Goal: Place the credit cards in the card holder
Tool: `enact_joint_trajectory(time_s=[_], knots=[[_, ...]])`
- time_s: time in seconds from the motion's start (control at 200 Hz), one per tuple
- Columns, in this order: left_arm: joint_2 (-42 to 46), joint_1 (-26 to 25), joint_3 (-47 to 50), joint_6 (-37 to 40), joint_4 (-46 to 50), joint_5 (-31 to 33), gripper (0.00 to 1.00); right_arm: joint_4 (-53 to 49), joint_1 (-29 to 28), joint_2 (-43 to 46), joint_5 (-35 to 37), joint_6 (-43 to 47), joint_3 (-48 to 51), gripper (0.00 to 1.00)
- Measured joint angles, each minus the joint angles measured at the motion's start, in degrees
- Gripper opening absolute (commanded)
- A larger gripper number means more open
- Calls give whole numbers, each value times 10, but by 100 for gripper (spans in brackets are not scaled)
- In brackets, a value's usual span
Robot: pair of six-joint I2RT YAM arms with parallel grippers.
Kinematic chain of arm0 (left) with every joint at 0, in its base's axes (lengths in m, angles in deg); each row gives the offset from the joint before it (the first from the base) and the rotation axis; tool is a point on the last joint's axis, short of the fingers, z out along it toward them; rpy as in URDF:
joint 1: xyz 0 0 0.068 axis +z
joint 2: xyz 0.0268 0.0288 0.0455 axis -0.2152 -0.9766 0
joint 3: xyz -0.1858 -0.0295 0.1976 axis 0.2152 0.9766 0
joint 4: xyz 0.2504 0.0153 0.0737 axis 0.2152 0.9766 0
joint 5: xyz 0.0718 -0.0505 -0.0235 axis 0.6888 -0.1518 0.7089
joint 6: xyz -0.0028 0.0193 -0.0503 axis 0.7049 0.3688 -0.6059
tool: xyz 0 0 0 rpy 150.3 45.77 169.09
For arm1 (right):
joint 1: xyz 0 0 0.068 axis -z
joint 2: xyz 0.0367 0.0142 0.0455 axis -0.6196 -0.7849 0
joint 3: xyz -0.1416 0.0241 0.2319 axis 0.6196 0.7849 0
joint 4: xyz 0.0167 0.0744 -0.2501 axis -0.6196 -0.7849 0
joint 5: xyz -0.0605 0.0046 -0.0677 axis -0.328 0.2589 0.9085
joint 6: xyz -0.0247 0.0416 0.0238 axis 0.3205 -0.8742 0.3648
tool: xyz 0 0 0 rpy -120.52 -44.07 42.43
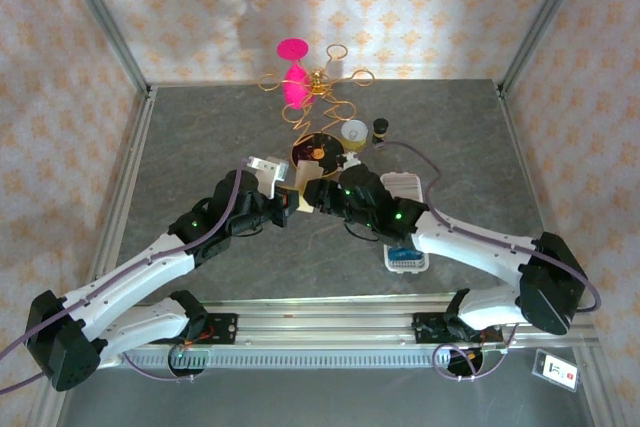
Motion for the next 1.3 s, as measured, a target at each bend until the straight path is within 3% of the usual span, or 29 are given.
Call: enact_joint_trajectory(time_s=[0.295, 0.696, 0.866, 1.296], knots=[[0, 3, 0, -2, 11, 9, 0, -5, -3, -24, 11, -9, -15, 23], [-10, 2, 0, -10, 17, 7, 0, -17, -5, -26, 29, -10, -8, 17], [-11, 2, 1, -12, 17, 5, 0, -16, -7, -26, 29, -13, -8, 0], [-9, 0, 27, -51, 24, 11, 0, -17, -5, -22, 49, -7, 40, 0]])
